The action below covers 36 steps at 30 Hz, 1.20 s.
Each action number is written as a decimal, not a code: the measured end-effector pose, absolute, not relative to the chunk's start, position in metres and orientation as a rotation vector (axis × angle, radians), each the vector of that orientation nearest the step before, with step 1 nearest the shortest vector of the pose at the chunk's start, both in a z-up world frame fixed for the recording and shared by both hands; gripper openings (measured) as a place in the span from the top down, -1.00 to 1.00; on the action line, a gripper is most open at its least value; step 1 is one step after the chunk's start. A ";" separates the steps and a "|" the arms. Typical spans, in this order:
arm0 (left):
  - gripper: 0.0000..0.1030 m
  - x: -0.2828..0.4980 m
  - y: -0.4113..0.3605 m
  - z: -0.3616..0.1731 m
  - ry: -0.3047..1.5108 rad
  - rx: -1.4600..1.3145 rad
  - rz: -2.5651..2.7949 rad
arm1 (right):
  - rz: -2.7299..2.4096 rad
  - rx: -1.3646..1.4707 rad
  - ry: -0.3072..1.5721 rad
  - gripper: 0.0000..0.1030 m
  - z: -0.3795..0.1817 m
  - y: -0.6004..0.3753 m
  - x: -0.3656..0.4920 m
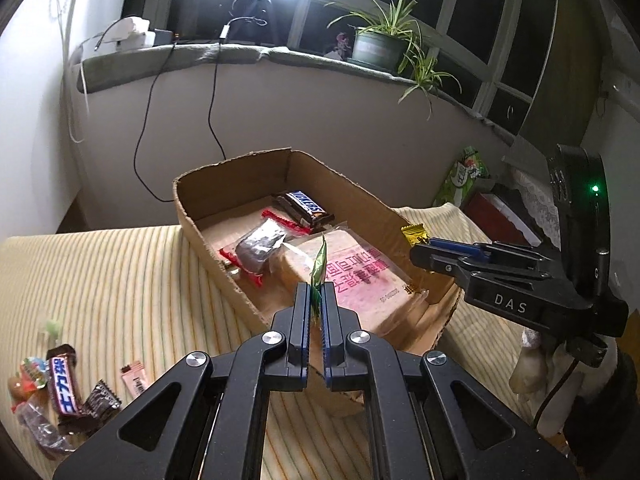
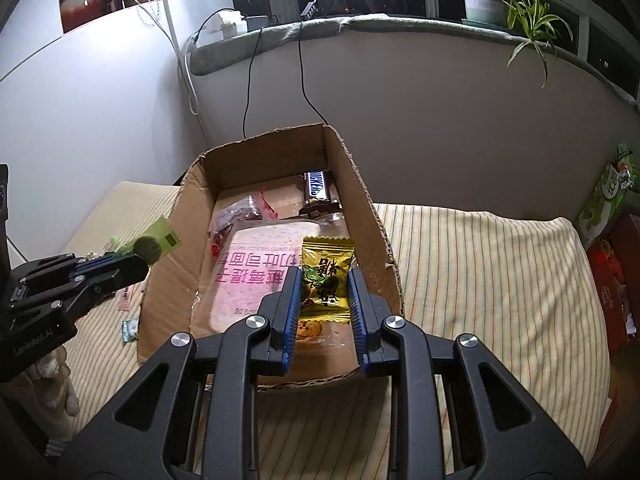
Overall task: Organize snacks
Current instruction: 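Carry the yellow candy over the box with the right gripper while the left gripper carries the green candy, then open both grippers to drop the yellow and green candies into the box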
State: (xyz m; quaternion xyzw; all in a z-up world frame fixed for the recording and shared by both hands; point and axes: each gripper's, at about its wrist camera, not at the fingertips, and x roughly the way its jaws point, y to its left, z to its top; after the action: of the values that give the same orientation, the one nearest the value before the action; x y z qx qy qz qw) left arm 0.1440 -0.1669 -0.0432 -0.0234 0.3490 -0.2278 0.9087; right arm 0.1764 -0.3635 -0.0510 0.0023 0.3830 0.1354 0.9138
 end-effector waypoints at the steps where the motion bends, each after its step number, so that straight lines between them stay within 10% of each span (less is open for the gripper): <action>1: 0.93 0.144 -0.168 -0.043 0.721 -0.047 -0.474 | 0.280 0.006 0.791 0.53 -0.052 -0.364 0.178; 11: 0.56 0.144 -0.175 -0.045 0.718 -0.025 -0.468 | 0.288 0.004 0.791 0.50 -0.052 -0.362 0.178; 17: 0.55 0.143 -0.171 -0.044 0.716 -0.027 -0.460 | 0.286 -0.032 0.762 -0.32 -0.047 -0.356 0.173; 36: 0.33 0.121 -0.140 -0.033 0.689 -0.059 -0.420 | 0.303 -0.012 0.741 -0.32 -0.029 -0.342 0.155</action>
State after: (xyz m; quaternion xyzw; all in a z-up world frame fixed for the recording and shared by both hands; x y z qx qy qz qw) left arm 0.1209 -0.1405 -0.0329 -0.0286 0.3353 -0.2044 0.9192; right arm 0.1547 -0.3418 -0.0289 -0.0056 0.3606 0.1474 0.9210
